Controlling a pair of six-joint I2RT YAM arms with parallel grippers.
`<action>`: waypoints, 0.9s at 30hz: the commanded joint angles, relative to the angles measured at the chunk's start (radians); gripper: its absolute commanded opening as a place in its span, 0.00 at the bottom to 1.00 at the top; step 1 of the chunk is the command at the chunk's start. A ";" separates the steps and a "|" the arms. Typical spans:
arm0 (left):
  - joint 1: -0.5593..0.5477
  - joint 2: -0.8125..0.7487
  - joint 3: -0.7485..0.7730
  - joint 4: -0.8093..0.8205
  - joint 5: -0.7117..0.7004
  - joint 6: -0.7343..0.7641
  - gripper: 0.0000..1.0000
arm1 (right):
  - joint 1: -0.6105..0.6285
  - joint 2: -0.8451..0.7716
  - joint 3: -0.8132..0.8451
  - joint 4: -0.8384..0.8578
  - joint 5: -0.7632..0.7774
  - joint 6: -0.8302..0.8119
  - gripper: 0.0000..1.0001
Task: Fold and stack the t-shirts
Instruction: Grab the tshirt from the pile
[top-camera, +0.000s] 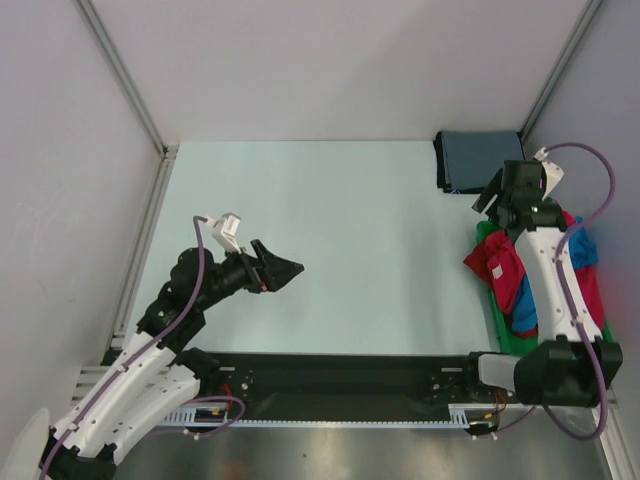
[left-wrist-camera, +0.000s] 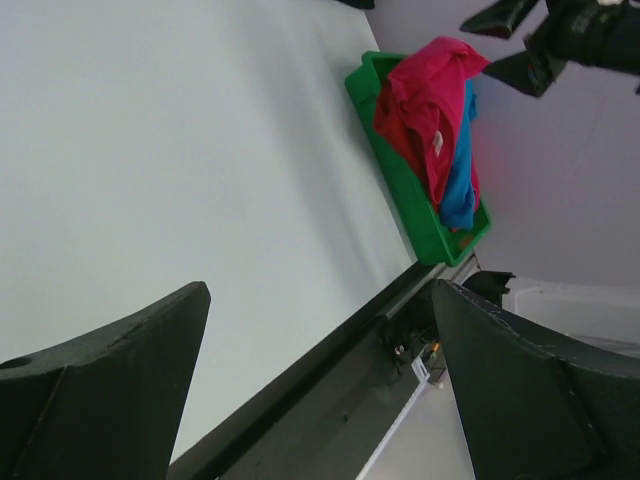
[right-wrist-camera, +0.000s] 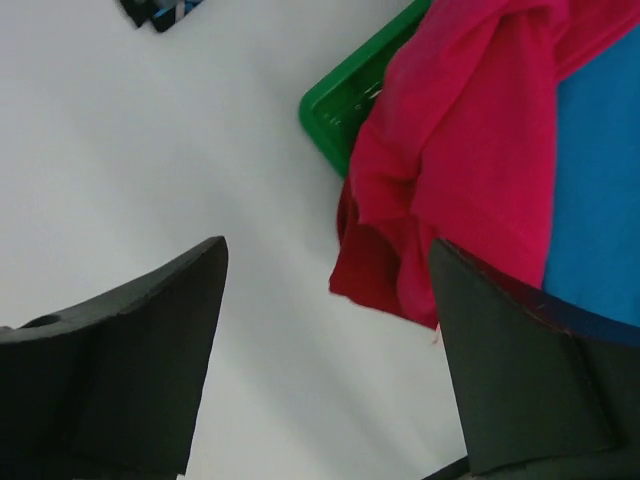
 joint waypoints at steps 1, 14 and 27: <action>-0.008 0.010 0.023 0.065 0.083 0.030 1.00 | -0.015 0.144 0.114 0.035 0.230 -0.056 0.86; -0.091 0.021 0.049 0.050 0.042 0.056 1.00 | -0.066 0.525 0.214 0.217 0.540 -0.213 0.79; -0.092 0.050 0.088 0.025 0.049 0.056 1.00 | -0.068 0.512 0.441 0.110 0.747 -0.162 0.00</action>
